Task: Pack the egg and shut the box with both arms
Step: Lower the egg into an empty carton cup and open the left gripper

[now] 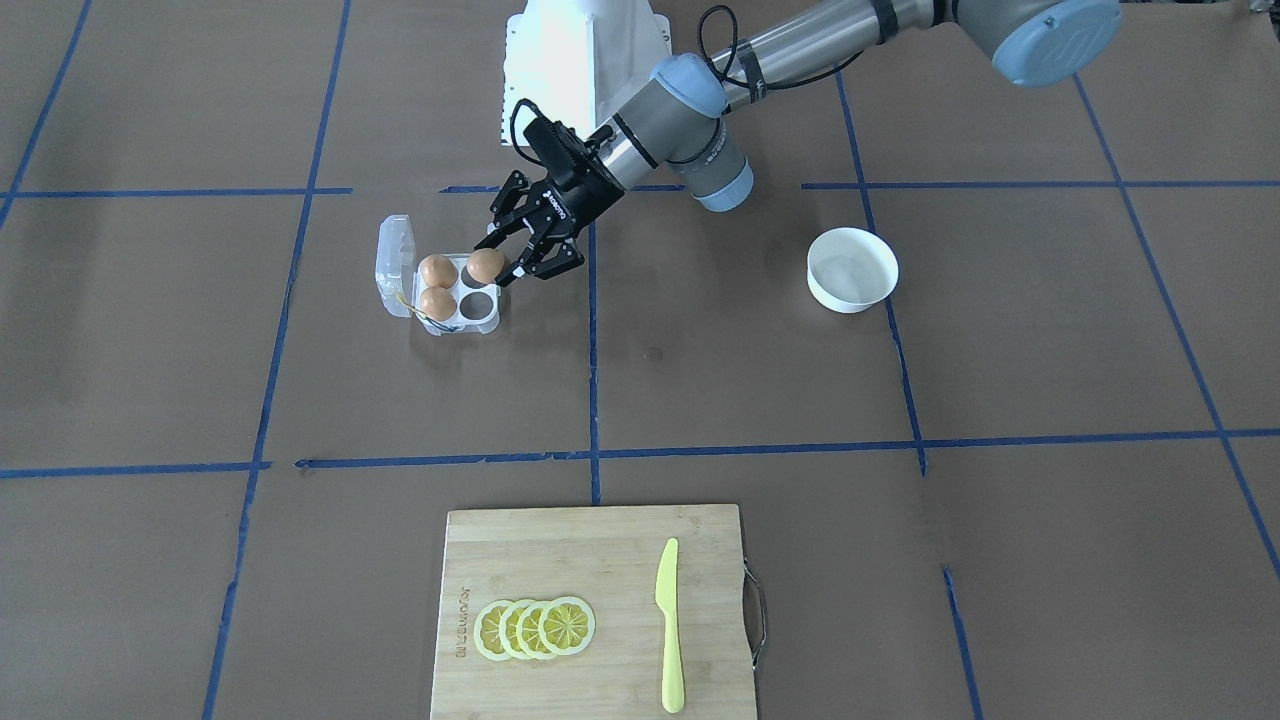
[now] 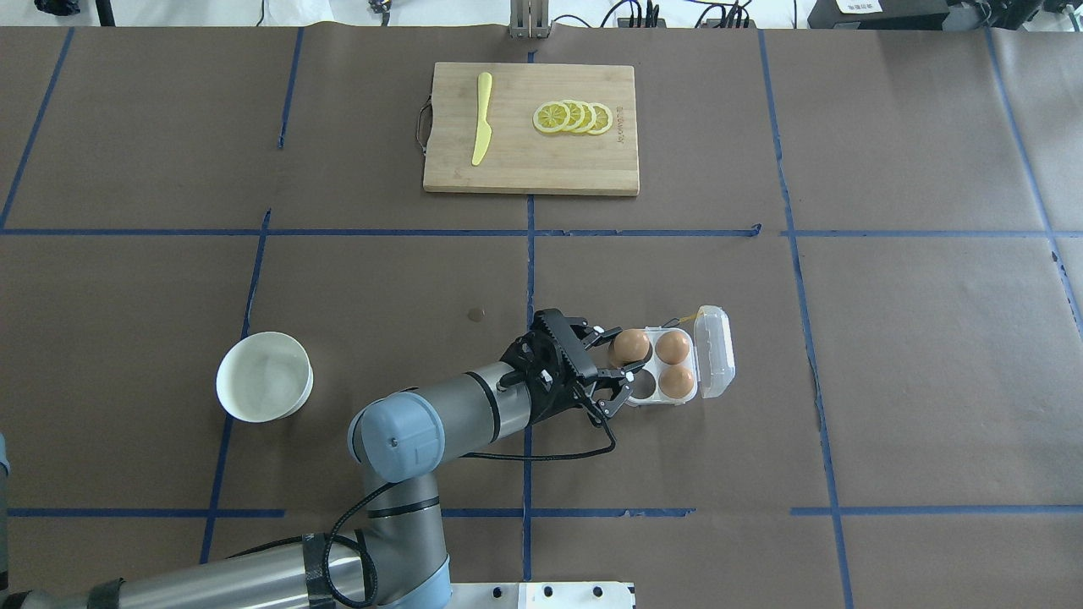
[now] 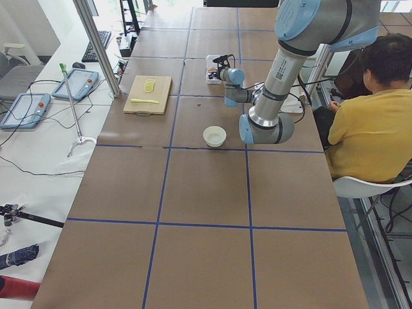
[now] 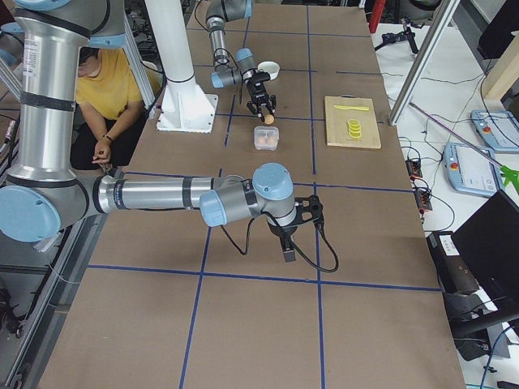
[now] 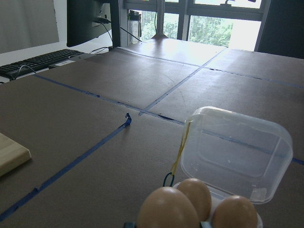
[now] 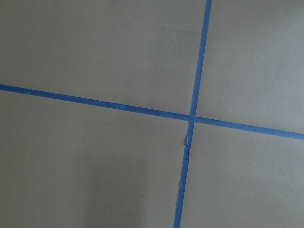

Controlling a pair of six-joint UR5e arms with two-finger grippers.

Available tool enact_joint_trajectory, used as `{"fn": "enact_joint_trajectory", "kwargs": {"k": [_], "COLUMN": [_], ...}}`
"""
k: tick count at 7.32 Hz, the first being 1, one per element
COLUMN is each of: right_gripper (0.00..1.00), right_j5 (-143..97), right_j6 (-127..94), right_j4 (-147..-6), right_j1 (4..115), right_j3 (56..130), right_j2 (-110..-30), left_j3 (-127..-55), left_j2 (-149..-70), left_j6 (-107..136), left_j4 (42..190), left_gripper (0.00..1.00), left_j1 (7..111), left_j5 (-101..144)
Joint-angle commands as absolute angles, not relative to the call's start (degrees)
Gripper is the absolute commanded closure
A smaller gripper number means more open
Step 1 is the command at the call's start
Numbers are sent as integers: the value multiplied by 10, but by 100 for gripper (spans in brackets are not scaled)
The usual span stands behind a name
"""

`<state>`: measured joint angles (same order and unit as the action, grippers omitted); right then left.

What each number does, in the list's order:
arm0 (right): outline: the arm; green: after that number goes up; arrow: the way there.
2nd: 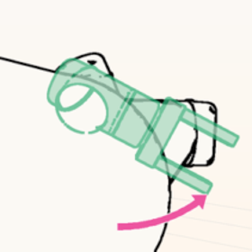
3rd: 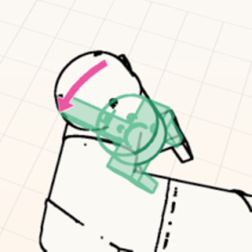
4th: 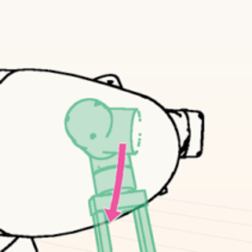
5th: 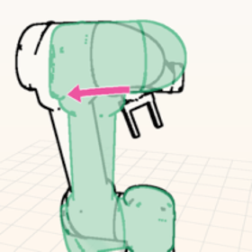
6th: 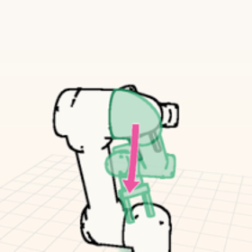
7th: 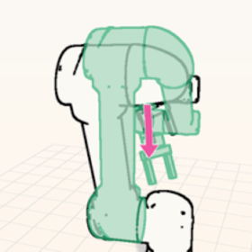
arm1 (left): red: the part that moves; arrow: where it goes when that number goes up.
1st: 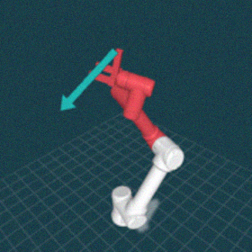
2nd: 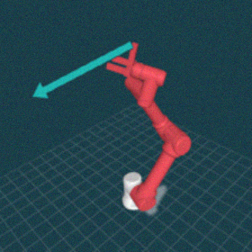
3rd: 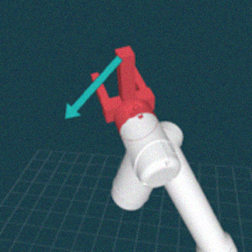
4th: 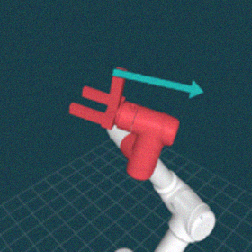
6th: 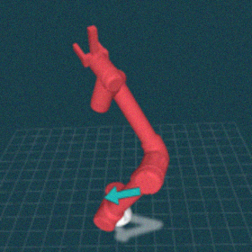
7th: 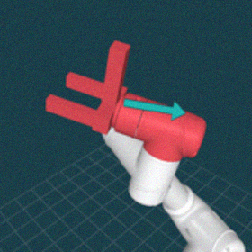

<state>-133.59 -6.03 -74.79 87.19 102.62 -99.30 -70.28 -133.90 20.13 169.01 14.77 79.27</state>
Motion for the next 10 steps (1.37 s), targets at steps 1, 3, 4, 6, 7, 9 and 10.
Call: {"fn": "enact_joint_trajectory", "kwargs": {"k": [1, 3, 4, 6, 7, 9, 10], "right_gripper": [0, 0, 0, 0, 0, 0, 0], "right_j5": [-1336, -1336, -1336, -1336, -1336, -1336, -1336], "right_j6": [-61, -61, -61, -61, -61, -61, -61], "right_j4": [-748, -748, -748, -748, -748, -748, -748], "right_j1": [872, 872, 872, 872, 872, 872, 872], "right_j3": [1026, 1026, 1025, 1026, 1026, 1026, 1025], "right_j2": [-992, -993, -992, -992, -992, -992, -992], "left_j3": [-680, -678, -678, -678, -678, -678, -679], "left_j2": [-1361, -1365, -1366, -1366, -1365, -1365, -1365], "left_j6": [201, 201, 201, 202, 202, 202, 202], "left_j4": [1690, 1689, 1688, 1687, 1686, 1686, 1686], "left_gripper": [87, 78, 68, 45, 37, 34, 33], "left_j1": [143, 140, 136, 135, 135, 135, 135], "left_j5": [792, 793, 794, 795, 795, 797, 798]}}
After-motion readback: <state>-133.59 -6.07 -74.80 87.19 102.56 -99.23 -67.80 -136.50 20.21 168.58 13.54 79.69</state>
